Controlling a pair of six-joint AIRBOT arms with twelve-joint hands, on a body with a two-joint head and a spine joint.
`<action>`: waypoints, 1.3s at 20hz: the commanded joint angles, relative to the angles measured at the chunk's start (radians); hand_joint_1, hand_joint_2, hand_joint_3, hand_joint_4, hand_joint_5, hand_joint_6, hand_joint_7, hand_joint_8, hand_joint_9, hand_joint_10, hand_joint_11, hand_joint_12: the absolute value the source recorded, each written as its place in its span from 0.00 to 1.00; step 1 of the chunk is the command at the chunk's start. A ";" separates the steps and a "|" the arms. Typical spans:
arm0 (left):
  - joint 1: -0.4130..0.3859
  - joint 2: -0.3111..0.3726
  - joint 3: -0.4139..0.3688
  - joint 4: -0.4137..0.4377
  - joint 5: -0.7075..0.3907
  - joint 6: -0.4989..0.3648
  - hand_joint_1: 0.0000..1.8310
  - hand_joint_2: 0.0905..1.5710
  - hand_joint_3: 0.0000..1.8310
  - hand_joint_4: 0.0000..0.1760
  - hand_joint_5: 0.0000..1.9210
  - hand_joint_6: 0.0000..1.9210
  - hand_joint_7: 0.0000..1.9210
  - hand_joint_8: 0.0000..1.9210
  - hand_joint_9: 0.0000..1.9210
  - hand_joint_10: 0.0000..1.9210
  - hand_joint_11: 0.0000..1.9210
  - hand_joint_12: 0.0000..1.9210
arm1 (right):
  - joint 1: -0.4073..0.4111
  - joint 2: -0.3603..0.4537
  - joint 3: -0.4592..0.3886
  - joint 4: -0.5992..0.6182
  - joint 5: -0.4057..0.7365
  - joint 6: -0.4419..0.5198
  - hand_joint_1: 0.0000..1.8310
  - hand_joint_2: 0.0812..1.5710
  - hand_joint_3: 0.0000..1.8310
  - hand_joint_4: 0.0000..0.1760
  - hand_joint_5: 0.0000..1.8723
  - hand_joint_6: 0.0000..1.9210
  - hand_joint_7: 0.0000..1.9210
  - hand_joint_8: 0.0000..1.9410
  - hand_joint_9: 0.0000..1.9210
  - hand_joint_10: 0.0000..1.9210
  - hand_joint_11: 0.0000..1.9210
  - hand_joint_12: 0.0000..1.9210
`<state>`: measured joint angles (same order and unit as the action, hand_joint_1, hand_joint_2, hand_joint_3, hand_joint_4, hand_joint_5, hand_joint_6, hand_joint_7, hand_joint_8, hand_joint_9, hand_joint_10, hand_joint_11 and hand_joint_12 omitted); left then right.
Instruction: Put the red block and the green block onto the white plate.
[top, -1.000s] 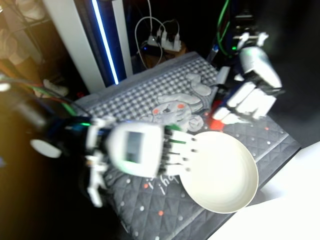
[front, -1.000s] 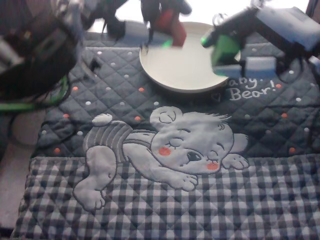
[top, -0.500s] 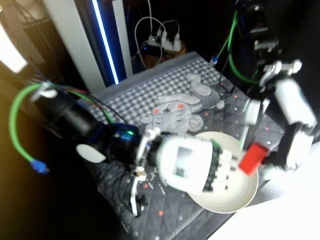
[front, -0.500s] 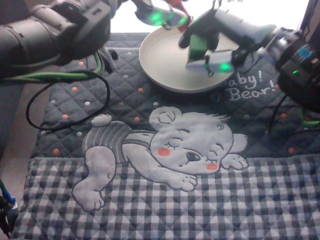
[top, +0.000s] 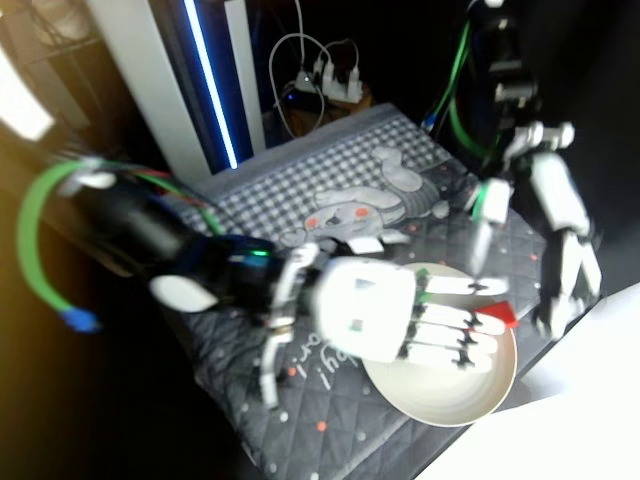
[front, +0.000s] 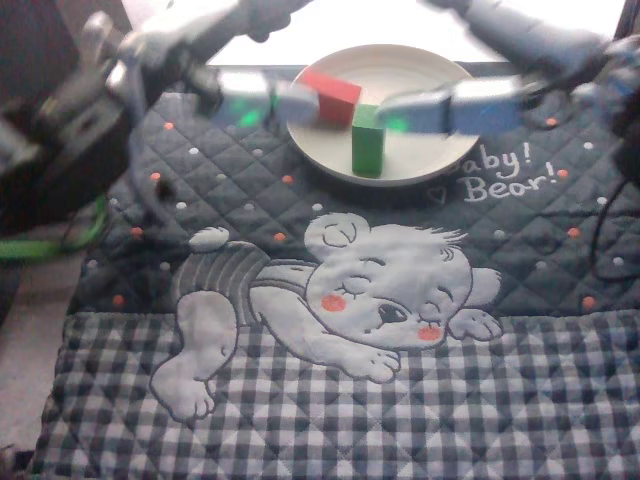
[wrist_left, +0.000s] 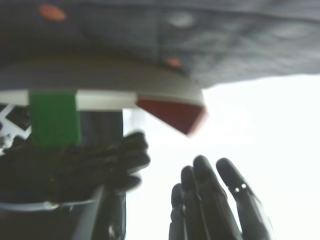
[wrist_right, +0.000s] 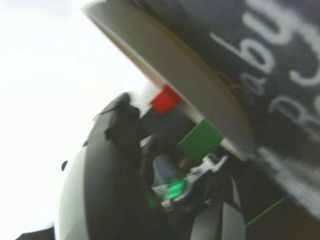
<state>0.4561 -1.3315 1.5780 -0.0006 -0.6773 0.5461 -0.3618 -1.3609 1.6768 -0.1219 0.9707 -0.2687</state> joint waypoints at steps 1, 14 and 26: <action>0.008 0.029 -0.026 -0.011 -0.193 -0.008 0.47 0.54 0.00 0.18 0.11 0.01 0.11 0.02 0.10 0.02 0.00 0.38 | -0.032 0.025 -0.034 0.014 0.170 0.005 0.31 0.52 0.00 1.00 0.00 0.00 0.01 0.00 0.00 0.00 0.00 0.04; 0.565 0.416 -0.574 -0.242 -0.965 0.079 0.51 0.55 0.00 0.32 0.06 0.00 0.12 0.00 0.16 0.00 0.00 0.40 | -0.605 0.315 -0.439 0.324 0.721 -0.019 0.35 0.53 0.00 1.00 0.04 0.00 0.08 0.00 0.02 0.00 0.00 0.00; 0.458 0.485 -0.648 -0.137 -1.056 0.253 0.17 0.76 0.00 0.47 0.09 0.01 0.03 0.01 0.04 0.00 0.04 0.15 | -0.668 0.469 -0.570 0.192 0.794 -0.131 0.33 0.65 0.00 0.64 0.31 0.03 0.22 0.01 0.19 0.02 0.16 0.04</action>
